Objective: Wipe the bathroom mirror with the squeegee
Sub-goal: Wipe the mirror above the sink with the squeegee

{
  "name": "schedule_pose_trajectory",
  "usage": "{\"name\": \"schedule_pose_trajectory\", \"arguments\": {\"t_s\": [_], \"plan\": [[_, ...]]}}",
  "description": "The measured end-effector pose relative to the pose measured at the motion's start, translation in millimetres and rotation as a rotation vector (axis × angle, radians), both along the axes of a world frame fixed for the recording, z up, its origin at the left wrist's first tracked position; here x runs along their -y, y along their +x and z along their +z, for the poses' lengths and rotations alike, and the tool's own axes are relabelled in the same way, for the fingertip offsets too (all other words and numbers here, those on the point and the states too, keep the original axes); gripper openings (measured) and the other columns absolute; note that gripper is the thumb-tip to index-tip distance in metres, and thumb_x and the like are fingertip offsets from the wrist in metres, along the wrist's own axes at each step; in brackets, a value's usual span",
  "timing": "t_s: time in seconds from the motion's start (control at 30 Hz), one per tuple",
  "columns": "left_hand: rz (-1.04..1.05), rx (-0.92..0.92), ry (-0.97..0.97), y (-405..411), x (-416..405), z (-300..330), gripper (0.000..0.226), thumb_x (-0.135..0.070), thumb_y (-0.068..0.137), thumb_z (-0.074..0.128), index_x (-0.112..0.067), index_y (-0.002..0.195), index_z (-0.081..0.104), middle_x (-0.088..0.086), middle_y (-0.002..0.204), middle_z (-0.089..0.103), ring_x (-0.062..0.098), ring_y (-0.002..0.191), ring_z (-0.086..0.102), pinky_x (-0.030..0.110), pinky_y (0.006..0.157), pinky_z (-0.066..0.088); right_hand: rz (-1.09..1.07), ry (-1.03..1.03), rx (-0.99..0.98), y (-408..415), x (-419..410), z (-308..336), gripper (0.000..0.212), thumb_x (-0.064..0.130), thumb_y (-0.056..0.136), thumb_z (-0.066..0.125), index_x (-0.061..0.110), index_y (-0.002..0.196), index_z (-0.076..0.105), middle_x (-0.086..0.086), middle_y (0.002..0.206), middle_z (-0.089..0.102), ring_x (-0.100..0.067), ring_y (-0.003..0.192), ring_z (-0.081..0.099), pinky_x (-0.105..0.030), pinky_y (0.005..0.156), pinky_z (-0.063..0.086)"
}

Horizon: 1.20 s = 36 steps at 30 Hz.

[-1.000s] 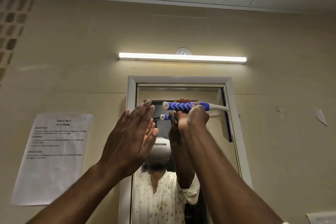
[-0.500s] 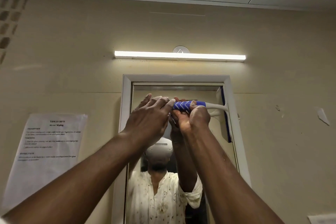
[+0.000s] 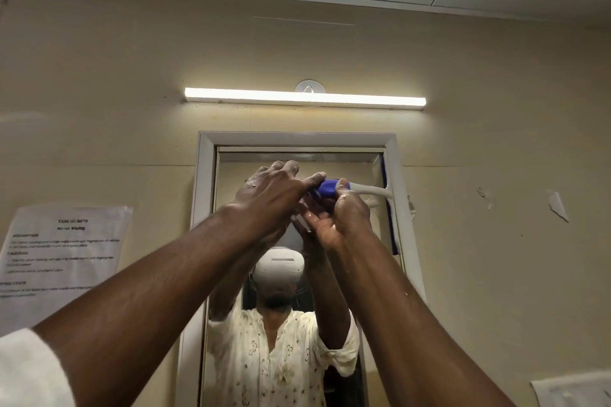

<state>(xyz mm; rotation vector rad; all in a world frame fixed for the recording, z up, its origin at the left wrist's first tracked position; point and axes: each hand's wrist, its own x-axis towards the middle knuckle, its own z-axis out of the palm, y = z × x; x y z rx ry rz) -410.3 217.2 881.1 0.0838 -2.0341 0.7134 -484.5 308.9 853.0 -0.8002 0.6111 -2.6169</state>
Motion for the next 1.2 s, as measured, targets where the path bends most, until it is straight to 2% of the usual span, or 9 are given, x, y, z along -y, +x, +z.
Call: {"name": "schedule_pose_trajectory", "arguments": {"t_s": [0.2,0.37,0.5,0.6,0.63,0.77,0.83,0.97,1.2], "plan": [[0.061,-0.088,-0.095,-7.0,-3.9,-1.5,0.066,-0.038,0.093,0.055,-0.035,0.147,0.017,0.016,0.133,0.044,0.031,0.12,0.045,0.039,0.094,0.042,-0.053,0.04,-0.012,-11.5,-20.7,0.8,0.041,0.026,0.098,0.046,0.007,0.133,0.04,-0.028,0.119,0.059,-0.042,0.102,0.063,-0.054,0.093,0.05],[-0.026,-0.06,-0.141,-20.0,-14.7,2.7,0.061,-0.046,0.095,0.044,-0.038,0.146,0.014,0.013,0.117,0.05,0.029,0.102,0.054,0.043,0.082,0.047,-0.026,0.04,0.008,-9.3,-24.7,3.0,0.039,0.019,0.097,0.049,0.01,0.134,0.04,-0.027,0.12,0.059,-0.044,0.104,0.062,-0.062,0.093,0.046],[0.037,-0.06,-0.228,-26.0,-10.8,8.5,0.068,-0.048,0.094,0.046,-0.044,0.146,0.001,0.013,0.108,0.053,0.027,0.091,0.058,0.035,0.07,0.048,-0.138,0.184,-0.031,-5.1,-31.7,-2.7,0.037,0.032,0.096,0.048,0.006,0.123,0.051,-0.022,0.102,0.069,-0.035,0.088,0.069,-0.048,0.076,0.058],[0.066,-0.081,-0.251,-27.2,-5.6,3.1,0.077,-0.05,0.092,0.049,-0.043,0.145,-0.007,0.011,0.101,0.054,0.022,0.08,0.055,0.03,0.064,0.044,-0.363,0.309,-0.116,-5.1,-42.5,-11.6,0.038,0.042,0.096,0.044,0.009,0.094,0.061,-0.004,0.061,0.069,-0.022,0.061,0.069,-0.033,0.053,0.057],[0.073,-0.085,-0.252,-27.9,-4.0,1.2,0.08,-0.051,0.092,0.05,-0.042,0.145,-0.009,0.011,0.1,0.054,0.02,0.077,0.053,0.03,0.063,0.044,-0.485,0.313,-0.14,-5.9,-46.1,-13.8,0.035,0.042,0.096,0.044,0.011,0.091,0.06,-0.001,0.059,0.068,-0.019,0.057,0.068,-0.029,0.05,0.056],[0.053,-0.088,-0.26,-28.5,2.2,-0.2,0.082,-0.049,0.093,0.051,-0.041,0.145,-0.013,0.01,0.098,0.055,0.018,0.071,0.047,0.031,0.065,0.046,-1.097,0.387,-0.298,-10.7,-58.7,-18.7,0.02,0.04,0.095,0.046,0.022,0.097,0.053,0.007,0.078,0.061,-0.011,0.069,0.06,-0.033,0.072,0.057],[0.031,-0.092,-0.266,-29.8,6.3,-3.5,0.082,-0.047,0.094,0.05,-0.04,0.145,-0.014,0.011,0.1,0.055,0.019,0.075,0.053,0.032,0.068,0.05,-1.316,0.414,-0.415,-11.4,-64.9,-21.4,0.012,0.038,0.094,0.049,0.027,0.096,0.051,0.006,0.089,0.063,-0.01,0.074,0.058,-0.03,0.074,0.053],[0.012,-0.098,-0.267,-29.8,17.5,-13.3,0.081,-0.043,0.096,0.048,-0.039,0.144,-0.017,0.013,0.104,0.057,0.024,0.083,0.06,0.035,0.071,0.053,-1.588,0.431,-0.606,-20.9,-79.7,-29.2,0.018,0.032,0.091,0.053,0.018,0.103,0.057,-0.003,0.102,0.064,-0.018,0.09,0.058,-0.037,0.08,0.053],[-0.019,-0.105,-0.287,-26.3,30.2,-11.0,0.079,-0.047,0.096,0.045,-0.04,0.143,-0.017,0.014,0.106,0.058,0.025,0.083,0.062,0.036,0.069,0.054,-1.898,0.6,-0.826,-34.8,-103.4,-43.3,0.041,0.037,0.083,0.046,0.015,0.115,0.06,-0.007,0.122,0.062,-0.026,0.114,0.055,-0.04,0.094,0.037]]}}
